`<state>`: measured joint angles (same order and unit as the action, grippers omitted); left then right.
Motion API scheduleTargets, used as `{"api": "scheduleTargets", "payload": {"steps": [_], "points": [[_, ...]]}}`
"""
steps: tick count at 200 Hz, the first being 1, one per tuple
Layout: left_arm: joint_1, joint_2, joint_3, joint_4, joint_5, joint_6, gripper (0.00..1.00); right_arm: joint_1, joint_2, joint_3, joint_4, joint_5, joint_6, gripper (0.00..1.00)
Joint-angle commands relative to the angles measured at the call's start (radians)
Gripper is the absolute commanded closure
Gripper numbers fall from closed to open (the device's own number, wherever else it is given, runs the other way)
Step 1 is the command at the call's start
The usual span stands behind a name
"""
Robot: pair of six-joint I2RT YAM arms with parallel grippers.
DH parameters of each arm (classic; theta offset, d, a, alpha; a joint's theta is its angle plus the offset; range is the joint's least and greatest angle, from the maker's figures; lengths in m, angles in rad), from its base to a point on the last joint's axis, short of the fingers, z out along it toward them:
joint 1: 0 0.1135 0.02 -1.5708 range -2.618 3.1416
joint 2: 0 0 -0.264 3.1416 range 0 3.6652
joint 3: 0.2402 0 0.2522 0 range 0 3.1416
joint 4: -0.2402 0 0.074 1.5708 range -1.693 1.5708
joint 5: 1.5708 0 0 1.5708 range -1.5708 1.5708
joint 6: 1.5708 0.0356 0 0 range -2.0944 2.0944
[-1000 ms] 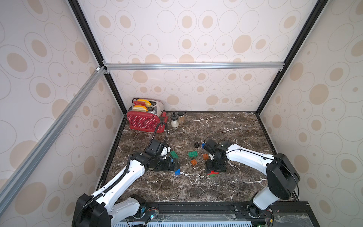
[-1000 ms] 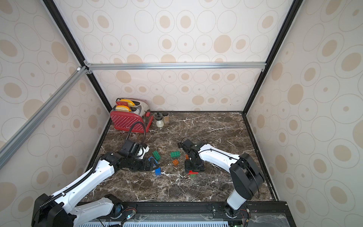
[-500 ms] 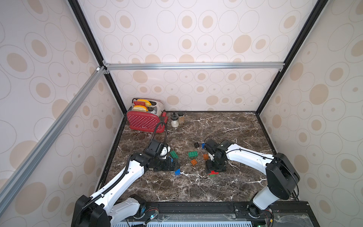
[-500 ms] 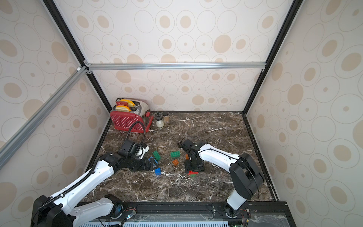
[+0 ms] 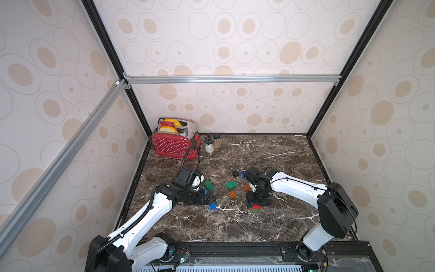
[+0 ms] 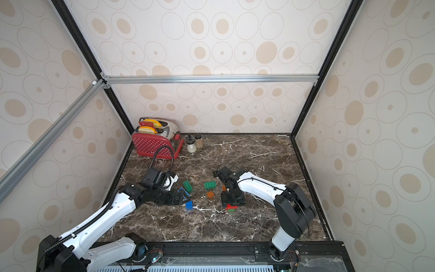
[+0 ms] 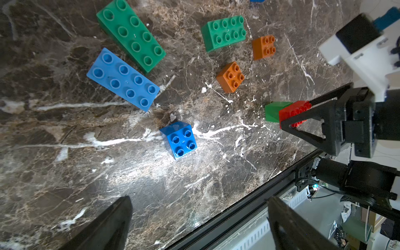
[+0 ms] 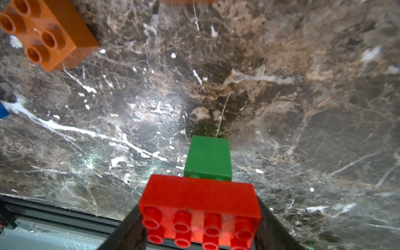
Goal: Assemble the letter f with lego
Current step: Assemble the lego brick with the lego brick.
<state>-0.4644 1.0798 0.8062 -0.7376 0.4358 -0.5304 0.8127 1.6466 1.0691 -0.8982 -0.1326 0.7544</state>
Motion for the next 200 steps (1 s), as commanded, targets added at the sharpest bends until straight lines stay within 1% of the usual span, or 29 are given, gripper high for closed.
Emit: {"api": "scheduleTargets", "payload": {"steps": [1,33,48,116,138,200], "points": [[0.008,-0.020,0.000,0.000,-0.015,0.010,0.01,-0.001,0.127,-0.118,-0.033,-0.002,-0.015,0.42],[0.008,-0.024,-0.001,0.001,-0.017,0.009,0.01,0.001,0.162,-0.120,-0.032,0.007,-0.028,0.43],[0.008,-0.020,0.000,0.000,-0.015,0.010,0.01,0.000,0.179,-0.123,-0.019,-0.014,-0.034,0.43],[0.009,-0.022,0.000,0.000,-0.016,0.010,0.01,0.000,0.251,-0.088,-0.033,-0.013,-0.072,0.43],[0.009,-0.027,0.000,0.000,-0.017,0.009,0.01,-0.008,0.273,-0.071,-0.032,-0.040,-0.087,0.43],[0.009,-0.031,-0.001,0.001,-0.016,0.009,0.01,-0.011,0.222,-0.043,-0.066,-0.009,-0.089,0.43]]}}
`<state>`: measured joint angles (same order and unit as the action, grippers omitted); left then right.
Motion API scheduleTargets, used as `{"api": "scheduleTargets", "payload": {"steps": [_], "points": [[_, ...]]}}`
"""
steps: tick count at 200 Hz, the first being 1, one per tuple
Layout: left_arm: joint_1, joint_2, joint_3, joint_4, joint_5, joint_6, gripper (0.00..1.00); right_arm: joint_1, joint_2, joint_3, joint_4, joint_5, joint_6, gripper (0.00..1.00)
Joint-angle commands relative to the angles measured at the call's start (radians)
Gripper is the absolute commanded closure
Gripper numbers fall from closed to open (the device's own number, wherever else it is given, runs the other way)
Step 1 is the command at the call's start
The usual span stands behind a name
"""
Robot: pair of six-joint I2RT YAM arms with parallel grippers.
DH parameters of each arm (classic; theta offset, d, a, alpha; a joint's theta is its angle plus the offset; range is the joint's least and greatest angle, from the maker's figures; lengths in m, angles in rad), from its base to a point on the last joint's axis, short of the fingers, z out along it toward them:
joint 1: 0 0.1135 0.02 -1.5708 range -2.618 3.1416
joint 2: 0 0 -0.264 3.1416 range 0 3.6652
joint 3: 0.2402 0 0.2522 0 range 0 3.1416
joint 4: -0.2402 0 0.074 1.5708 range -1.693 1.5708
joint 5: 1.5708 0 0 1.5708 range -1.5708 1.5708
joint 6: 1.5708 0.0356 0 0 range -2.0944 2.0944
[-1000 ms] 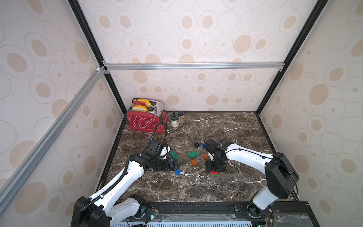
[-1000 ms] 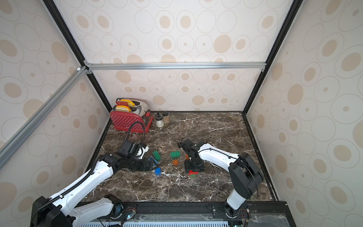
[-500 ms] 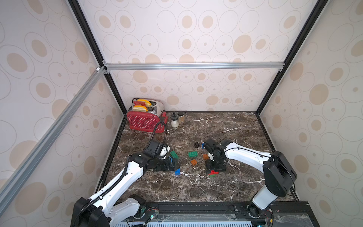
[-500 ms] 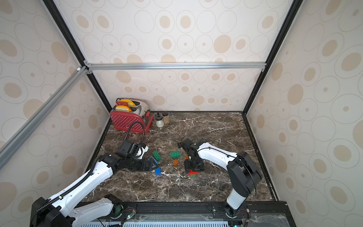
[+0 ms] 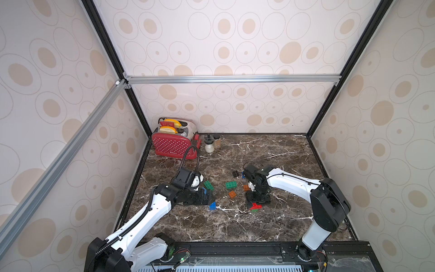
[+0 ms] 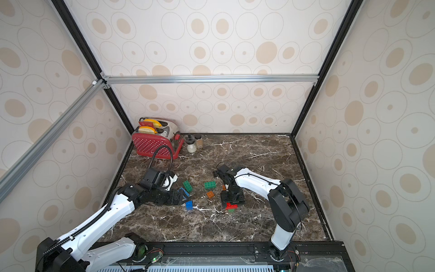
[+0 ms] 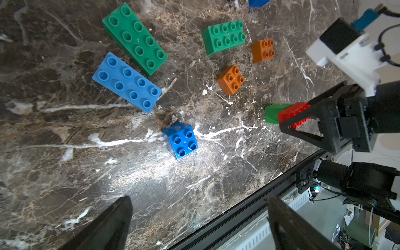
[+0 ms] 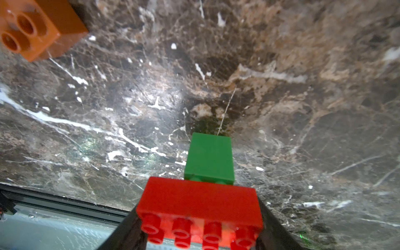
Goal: Assemble the letter f with lego
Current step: Assemble the lego brick with the lego brick.
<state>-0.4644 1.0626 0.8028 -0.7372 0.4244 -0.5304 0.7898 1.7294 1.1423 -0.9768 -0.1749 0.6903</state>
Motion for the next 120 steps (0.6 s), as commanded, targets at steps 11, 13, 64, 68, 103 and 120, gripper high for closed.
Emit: {"api": "scheduleTargets", "payload": {"steps": [11,13,64,68,103,120], "points": [[0.009,-0.015,0.003,0.001,-0.004,0.009,0.01,0.011,0.131,-0.108,0.010,0.033,-0.024,0.43],[0.009,-0.015,0.003,0.001,-0.004,0.009,0.01,0.011,0.130,-0.107,0.009,0.033,-0.024,0.43],[0.009,-0.009,0.001,0.004,0.004,0.010,0.01,-0.015,0.124,-0.052,-0.037,0.023,-0.045,0.43],[0.008,-0.010,0.001,0.005,0.005,0.010,0.01,-0.017,0.125,-0.047,-0.043,0.023,-0.047,0.43],[0.008,-0.012,0.001,0.007,0.008,0.010,0.01,-0.020,0.145,-0.021,-0.068,-0.008,-0.056,0.43],[0.009,-0.016,0.000,0.008,0.008,0.010,0.01,-0.023,0.154,-0.003,-0.078,-0.017,-0.056,0.43]]}}
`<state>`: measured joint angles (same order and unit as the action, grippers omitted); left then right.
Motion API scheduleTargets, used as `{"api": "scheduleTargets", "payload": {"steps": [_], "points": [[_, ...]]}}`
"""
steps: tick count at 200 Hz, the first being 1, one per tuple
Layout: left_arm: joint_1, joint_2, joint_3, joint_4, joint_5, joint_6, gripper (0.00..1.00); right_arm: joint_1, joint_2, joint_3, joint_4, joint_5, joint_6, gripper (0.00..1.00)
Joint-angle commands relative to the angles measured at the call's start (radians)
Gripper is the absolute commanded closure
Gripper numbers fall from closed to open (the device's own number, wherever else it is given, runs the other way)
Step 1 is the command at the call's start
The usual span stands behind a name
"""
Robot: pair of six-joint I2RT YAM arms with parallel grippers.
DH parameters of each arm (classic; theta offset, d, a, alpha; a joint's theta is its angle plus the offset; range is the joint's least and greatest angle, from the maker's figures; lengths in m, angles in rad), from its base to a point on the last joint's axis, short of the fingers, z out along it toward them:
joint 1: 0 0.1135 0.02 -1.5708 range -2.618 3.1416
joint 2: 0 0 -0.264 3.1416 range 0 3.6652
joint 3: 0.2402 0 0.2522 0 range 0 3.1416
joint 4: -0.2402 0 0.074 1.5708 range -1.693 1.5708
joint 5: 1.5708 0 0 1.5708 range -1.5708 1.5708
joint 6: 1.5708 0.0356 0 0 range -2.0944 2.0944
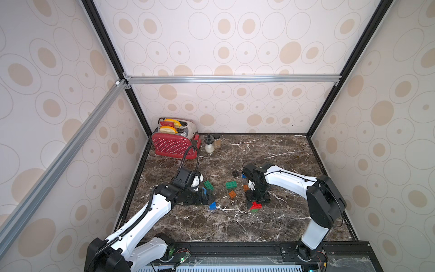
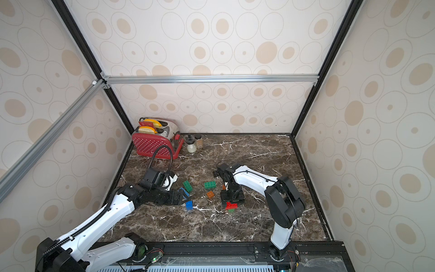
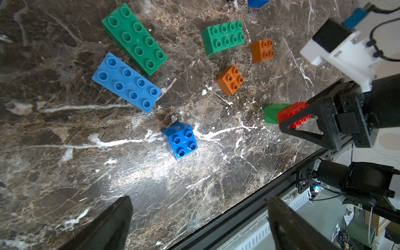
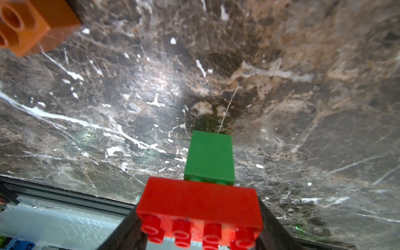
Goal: Assemble the letter f with lego
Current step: Assemble the lego brick with the lego brick.
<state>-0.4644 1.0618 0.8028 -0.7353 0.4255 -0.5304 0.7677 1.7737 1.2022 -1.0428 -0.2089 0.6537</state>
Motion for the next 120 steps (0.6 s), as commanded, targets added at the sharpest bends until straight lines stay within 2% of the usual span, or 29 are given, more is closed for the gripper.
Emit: {"api": "scheduleTargets", "payload": {"steps": [1,63,120], "points": [[0.009,-0.015,0.000,0.007,0.007,0.010,0.01,-0.002,0.110,-0.062,-0.014,0.017,-0.019,0.43],[0.008,-0.032,-0.002,0.008,-0.001,0.009,0.01,-0.028,0.113,-0.001,-0.071,0.044,-0.043,0.43],[0.008,-0.038,-0.001,0.006,-0.011,0.007,0.01,-0.027,0.043,-0.044,-0.023,0.102,0.001,0.44]]}}
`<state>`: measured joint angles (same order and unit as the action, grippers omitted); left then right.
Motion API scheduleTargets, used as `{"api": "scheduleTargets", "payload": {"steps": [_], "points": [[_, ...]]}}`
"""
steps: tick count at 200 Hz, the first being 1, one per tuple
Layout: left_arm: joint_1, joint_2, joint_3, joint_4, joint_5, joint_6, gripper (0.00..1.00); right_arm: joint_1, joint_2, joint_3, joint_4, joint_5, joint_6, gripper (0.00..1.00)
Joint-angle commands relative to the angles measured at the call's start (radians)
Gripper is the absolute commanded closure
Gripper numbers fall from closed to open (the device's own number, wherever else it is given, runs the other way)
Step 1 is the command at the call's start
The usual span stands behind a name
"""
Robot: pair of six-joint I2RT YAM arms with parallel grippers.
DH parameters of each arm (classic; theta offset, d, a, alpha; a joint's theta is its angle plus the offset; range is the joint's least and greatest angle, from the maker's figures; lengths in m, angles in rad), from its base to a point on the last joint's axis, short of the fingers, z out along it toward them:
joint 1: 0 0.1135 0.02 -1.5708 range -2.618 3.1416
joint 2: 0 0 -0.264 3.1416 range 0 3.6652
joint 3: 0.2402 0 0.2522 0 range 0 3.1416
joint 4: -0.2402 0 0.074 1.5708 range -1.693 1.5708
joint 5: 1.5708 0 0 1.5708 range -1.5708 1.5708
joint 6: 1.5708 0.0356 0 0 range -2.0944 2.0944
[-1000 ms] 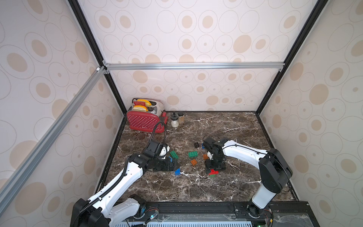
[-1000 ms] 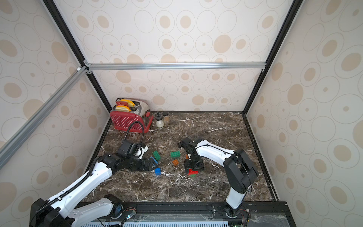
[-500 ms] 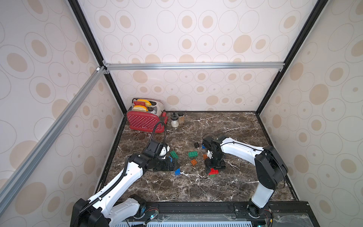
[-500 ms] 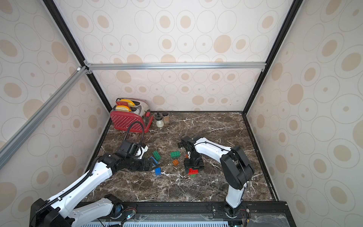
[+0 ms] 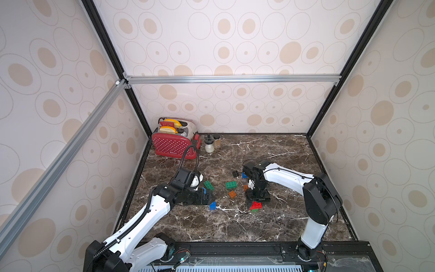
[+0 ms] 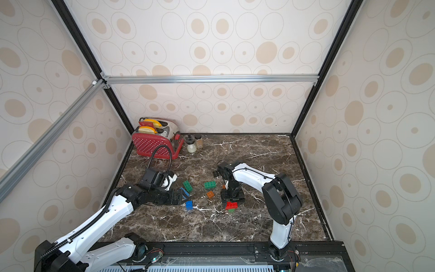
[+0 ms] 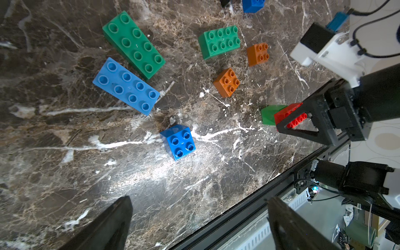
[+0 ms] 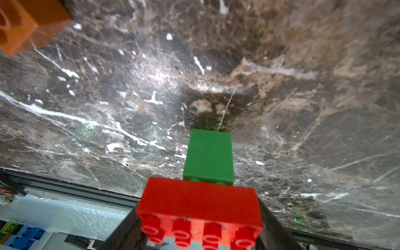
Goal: Assemble the letter f with lego
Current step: Assemble the lego brick with the lego brick.
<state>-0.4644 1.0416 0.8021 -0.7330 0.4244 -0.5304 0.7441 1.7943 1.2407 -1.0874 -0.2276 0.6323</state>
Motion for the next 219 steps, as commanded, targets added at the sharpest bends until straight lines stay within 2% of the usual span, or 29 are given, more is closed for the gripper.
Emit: {"api": "scheduleTargets", "payload": {"steps": [1,85,129,183,219], "points": [[0.008,-0.018,-0.001,0.003,-0.010,0.007,0.01,-0.003,0.020,-0.083,0.022,0.122,0.024,0.45],[0.009,0.001,0.001,0.001,-0.007,0.010,0.01,0.014,-0.018,-0.204,0.152,0.102,0.062,0.44],[0.008,-0.002,0.001,-0.002,-0.013,0.009,0.01,0.033,0.026,-0.189,0.136,0.107,0.074,0.44],[0.009,0.006,0.002,-0.002,-0.018,0.010,0.01,0.033,-0.016,-0.128,0.075,0.154,0.061,0.36],[0.009,-0.012,0.007,0.020,0.059,0.023,0.01,0.034,-0.019,-0.100,0.065,0.151,0.049,0.33]]}}
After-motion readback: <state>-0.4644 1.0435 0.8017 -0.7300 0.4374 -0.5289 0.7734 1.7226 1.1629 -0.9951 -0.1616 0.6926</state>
